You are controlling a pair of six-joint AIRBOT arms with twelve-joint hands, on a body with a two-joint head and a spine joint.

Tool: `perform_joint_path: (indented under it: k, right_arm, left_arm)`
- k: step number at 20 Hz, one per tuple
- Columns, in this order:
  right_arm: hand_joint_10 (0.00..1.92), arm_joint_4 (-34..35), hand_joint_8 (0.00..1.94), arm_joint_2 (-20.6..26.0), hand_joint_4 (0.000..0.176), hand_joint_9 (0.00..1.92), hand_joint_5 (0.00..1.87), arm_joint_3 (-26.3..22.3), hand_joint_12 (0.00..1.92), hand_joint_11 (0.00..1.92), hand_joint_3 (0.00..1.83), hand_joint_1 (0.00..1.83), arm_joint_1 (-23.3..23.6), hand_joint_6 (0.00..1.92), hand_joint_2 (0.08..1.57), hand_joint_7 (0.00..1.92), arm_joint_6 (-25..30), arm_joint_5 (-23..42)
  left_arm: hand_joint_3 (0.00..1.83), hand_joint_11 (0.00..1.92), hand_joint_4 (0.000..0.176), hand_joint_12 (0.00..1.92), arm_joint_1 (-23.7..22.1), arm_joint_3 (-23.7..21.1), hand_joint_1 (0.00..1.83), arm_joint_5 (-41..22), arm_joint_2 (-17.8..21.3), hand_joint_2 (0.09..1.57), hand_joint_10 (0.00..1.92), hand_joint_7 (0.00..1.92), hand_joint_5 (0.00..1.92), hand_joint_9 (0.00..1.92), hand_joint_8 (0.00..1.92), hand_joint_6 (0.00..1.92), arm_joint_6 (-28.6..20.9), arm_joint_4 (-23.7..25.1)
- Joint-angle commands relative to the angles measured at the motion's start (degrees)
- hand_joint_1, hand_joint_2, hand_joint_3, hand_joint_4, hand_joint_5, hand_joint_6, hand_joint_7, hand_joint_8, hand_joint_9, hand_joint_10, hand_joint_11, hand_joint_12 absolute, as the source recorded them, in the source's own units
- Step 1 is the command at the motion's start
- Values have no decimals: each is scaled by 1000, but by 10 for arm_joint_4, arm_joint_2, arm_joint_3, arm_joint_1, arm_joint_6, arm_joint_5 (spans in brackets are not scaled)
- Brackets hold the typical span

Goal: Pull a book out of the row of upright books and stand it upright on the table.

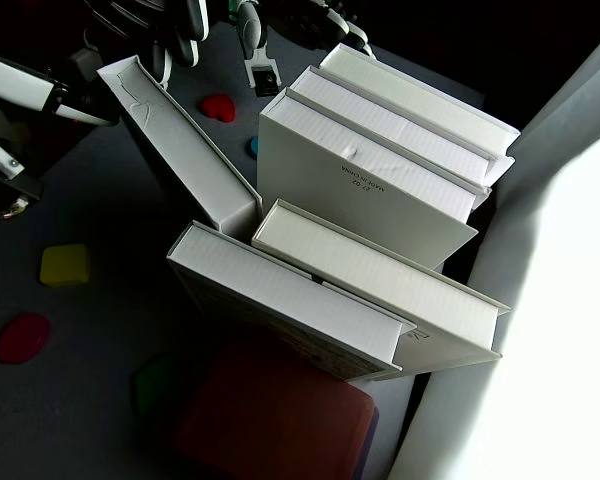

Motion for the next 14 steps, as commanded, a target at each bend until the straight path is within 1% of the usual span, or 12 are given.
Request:
perform_joint_path:
  k: [1, 2, 3, 4, 5, 7, 8, 9, 11, 12, 13, 14]
  right_arm:
    - [1209, -2, 1572, -2, 0, 351, 767, 4, 1562, 0, 0, 1136, -10, 1249, 1267, 640, 2, -10]
    - [1209, 3, 1572, -1, 0, 351, 767, 5, 1562, 0, 0, 1136, -12, 1249, 1267, 640, 2, -10]
    - [1209, 18, 1572, -1, 0, 351, 767, 6, 1562, 0, 0, 1136, -12, 1249, 1267, 640, -7, -9]
    - [1208, 32, 1572, -1, 0, 351, 767, 4, 1562, 0, 0, 1136, -9, 1249, 1267, 640, -20, -7]
    - [1208, 37, 1572, -1, 0, 351, 767, 3, 1562, 0, 0, 1136, -4, 1249, 1267, 640, -26, -3]
    - [1208, 44, 1572, -3, 0, 352, 767, -1, 1562, 0, 0, 1136, 6, 1249, 1267, 640, -31, 16]
    - [1208, 47, 1572, -3, 0, 352, 767, -4, 1562, 0, 0, 1136, 9, 1249, 1267, 640, -37, 22]
    - [1208, 56, 1572, -2, 0, 352, 767, -5, 1562, 0, 0, 1136, 11, 1249, 1267, 640, -42, 30]
    - [1208, 75, 1572, -1, 0, 352, 767, -6, 1562, 0, 0, 1136, 11, 1249, 1267, 640, -50, 39]
    - [1208, 65, 1572, -1, 0, 352, 767, -6, 1562, 0, 0, 1136, 11, 1249, 1267, 640, -52, 25]
    - [1208, 56, 1572, -2, 0, 352, 767, -5, 1562, 0, 0, 1136, 10, 1249, 1267, 640, -52, 17]
    - [1208, 48, 1572, -2, 0, 352, 767, -2, 1562, 0, 0, 1136, 5, 1249, 1267, 640, -52, 7]
  left_arm:
    - [0, 0, 74, 0, -7, 4, 376, -59, -5, 1364, 0, 0, 29, 0, 0, 1, -9, -6]
    - [0, 0, 77, 0, -9, 7, 384, -57, -7, 1365, 0, 0, 14, 0, 0, 0, -10, -5]
    - [0, 0, 87, 0, -9, 8, 374, -55, -9, 1366, 0, 0, 10, 0, 0, 0, -10, -5]
    - [0, 0, 93, 0, -9, 8, 372, -55, -10, 1366, 0, 0, 30, 0, 0, 9, -10, -5]
    - [1, 0, 80, 0, -9, 8, 373, -54, -11, 1367, 0, 0, 42, 0, 0, 14, -10, -5]
    - [0, 0, 70, 0, -9, 10, 376, -53, -13, 1365, 0, 0, 18, 0, 0, 3, -10, -5]
    - [0, 0, 69, 0, -10, 11, 400, -53, -15, 1364, 0, 0, 33, 0, 0, 8, -10, -5]
    - [0, 9, 76, 4, -11, 11, 401, -53, -16, 1362, 0, 0, 38, 0, 0, 9, -11, -4]
    - [2, 14, 68, 12, -13, 11, 494, -53, -16, 1375, 0, 0, 54, 0, 0, 12, -11, -3]
    - [0, 2, 79, 127, -13, 12, 481, -52, -16, 1372, 0, 0, 63, 0, 0, 2, -11, -3]
    - [0, 0, 91, 59, -14, 12, 440, -50, -16, 1365, 0, 0, 61, 0, 0, 0, -11, -3]
    - [0, 0, 87, 124, -16, 14, 428, -45, -17, 1362, 0, 0, 56, 0, 0, 2, -11, -3]
